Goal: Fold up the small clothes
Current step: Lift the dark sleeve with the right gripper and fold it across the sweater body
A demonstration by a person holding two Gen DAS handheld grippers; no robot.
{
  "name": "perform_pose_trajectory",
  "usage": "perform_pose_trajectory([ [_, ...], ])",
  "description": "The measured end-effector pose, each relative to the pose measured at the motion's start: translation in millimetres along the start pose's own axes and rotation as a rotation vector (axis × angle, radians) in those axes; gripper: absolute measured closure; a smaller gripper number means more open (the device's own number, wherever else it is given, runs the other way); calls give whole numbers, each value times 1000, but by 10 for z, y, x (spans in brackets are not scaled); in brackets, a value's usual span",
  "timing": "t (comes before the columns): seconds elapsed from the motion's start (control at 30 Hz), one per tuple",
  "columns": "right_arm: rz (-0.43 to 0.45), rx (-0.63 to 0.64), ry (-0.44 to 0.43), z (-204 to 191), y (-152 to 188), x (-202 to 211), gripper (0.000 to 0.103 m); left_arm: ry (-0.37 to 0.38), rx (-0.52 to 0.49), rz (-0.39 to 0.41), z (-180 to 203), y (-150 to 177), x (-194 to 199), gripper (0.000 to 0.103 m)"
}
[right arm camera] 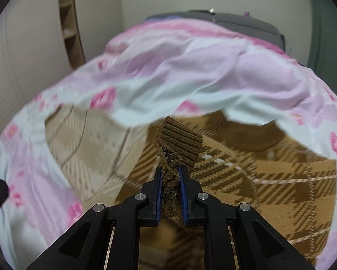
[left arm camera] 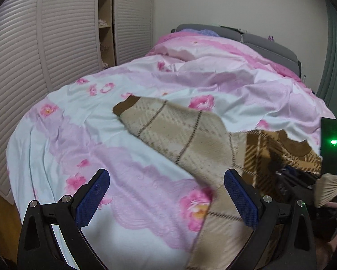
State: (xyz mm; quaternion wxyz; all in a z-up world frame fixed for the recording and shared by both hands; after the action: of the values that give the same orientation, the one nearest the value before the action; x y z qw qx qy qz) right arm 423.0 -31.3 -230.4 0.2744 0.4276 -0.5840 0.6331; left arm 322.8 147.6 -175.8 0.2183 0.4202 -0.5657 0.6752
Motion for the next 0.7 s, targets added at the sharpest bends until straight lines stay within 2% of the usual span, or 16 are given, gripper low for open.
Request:
perform_pose_trajectory([
  [0.13,-60,27,-40,-213,98,-208,81,2,-5,-12,-50,52,-60,0],
  [0.17,-66,35,-54,-257,120,-235,73,4,-6,-15,-45,59,-72,0],
  [0.2,-64,46,-65,-296,150,-232,69,5,-9,-18,-38,66,-84,0],
  [0.27,-42,53,-34,-275,177,-158,56,4,-16,-21,-16,82,-94,0],
  [0.37,8,31,-12,-125,206,71,53,8,-27,-16,51,81,-93,0],
  [0.4,32,6,-2,-4,222,201,52,11,-28,-15,79,80,-95,0],
  [0.47,75,-40,34,248,278,425,45,31,-33,-16,196,79,-108,0],
  [0.57,138,-126,175,815,518,813,39,57,-67,-20,487,93,-134,0],
  [0.63,142,-167,269,1209,735,990,34,76,-99,-22,715,118,-144,0],
  [0.7,106,-199,344,1604,958,1075,34,99,-140,-27,1030,156,-169,0],
])
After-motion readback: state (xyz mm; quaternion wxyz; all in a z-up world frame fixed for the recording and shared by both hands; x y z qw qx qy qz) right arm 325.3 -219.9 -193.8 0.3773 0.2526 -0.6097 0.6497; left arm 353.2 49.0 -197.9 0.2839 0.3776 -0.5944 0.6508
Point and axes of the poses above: each gripper's, at about its wrist camera, not at the fingertips, and x roughly against the way its jaws point, z to its right, y to its underside, the point moved 9 cm from there along -x, roughly the way its jaws point, and after that the axes turned 14 degrees about -z, right-handed, at the moved point
